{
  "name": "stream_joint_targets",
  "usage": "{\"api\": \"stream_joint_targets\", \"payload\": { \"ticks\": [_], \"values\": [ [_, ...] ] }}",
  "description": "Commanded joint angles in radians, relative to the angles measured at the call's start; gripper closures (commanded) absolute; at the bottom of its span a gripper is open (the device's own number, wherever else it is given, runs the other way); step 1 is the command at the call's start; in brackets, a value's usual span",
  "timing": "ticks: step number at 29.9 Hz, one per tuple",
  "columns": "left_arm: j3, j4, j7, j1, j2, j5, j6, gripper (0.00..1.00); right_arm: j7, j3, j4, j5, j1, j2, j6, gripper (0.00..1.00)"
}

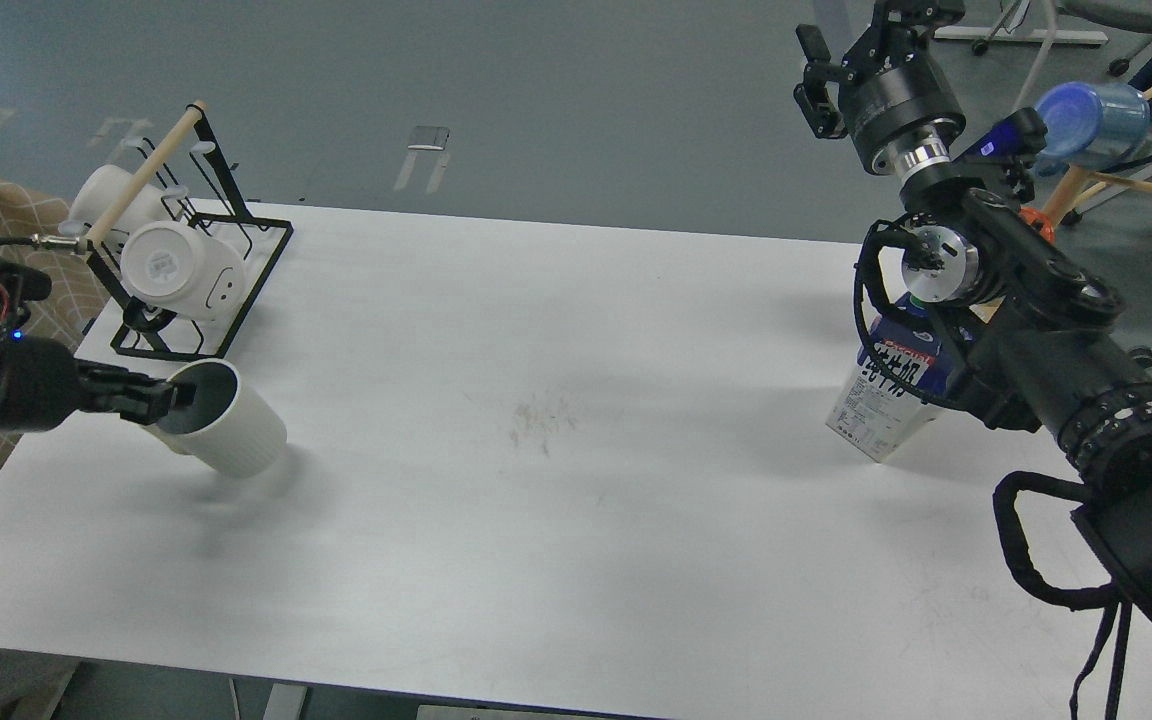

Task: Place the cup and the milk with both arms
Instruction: 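Lift the mug upright and set it at the table center, withdraw left gripper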

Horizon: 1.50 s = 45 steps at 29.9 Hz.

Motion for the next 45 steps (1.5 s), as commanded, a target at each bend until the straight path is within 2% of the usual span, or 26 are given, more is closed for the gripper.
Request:
{"api": "stream_joint_targets", "payload": {
  "ticks": [1,6,10,14,20,33,38,40,45],
  "values": [
    [0.001,-0.115,0.000,-0.095,0.010,0.001,-0.009,1.00,0.000,0.001,-0.001,0.000,0.017,0.000,-0.005,0.00],
    [0.001,-0.230,0.000,-0.219,-0.052,0.003,-0.045,1.00,0.000,0.000,-0.009,0.000,0.062,0.000,-0.006,0.00],
    [0.009,-0.212,0.000,-0.259,-0.187,0.016,-0.045,1.00,0.000,-0.002,-0.013,0.000,0.082,0.000,-0.011,0.00],
    [0.014,-0.087,0.000,-0.268,-0.389,0.122,-0.045,1.00,0.000,-0.002,-0.015,0.000,0.100,0.000,-0.042,0.00],
    [0.070,0.071,0.000,-0.271,-0.563,0.174,-0.045,1.00,0.000,-0.002,-0.015,0.000,0.106,0.000,-0.042,0.00],
    [0.100,0.253,0.027,-0.270,-0.721,0.199,-0.045,1.00,0.000,-0.002,-0.013,0.000,0.095,0.000,-0.042,0.00],
    [0.109,0.274,0.028,-0.264,-0.735,0.243,-0.045,1.00,0.000,-0.002,-0.012,0.000,0.089,0.000,-0.042,0.00],
    [0.165,0.279,0.028,-0.273,-0.731,0.242,-0.045,1.00,0.000,-0.002,-0.010,0.000,0.086,0.000,-0.042,0.00],
    [0.190,0.279,0.028,-0.282,-0.732,0.242,-0.045,1.00,0.000,-0.002,-0.010,0.000,0.086,0.000,-0.042,0.00]
  ]
}}
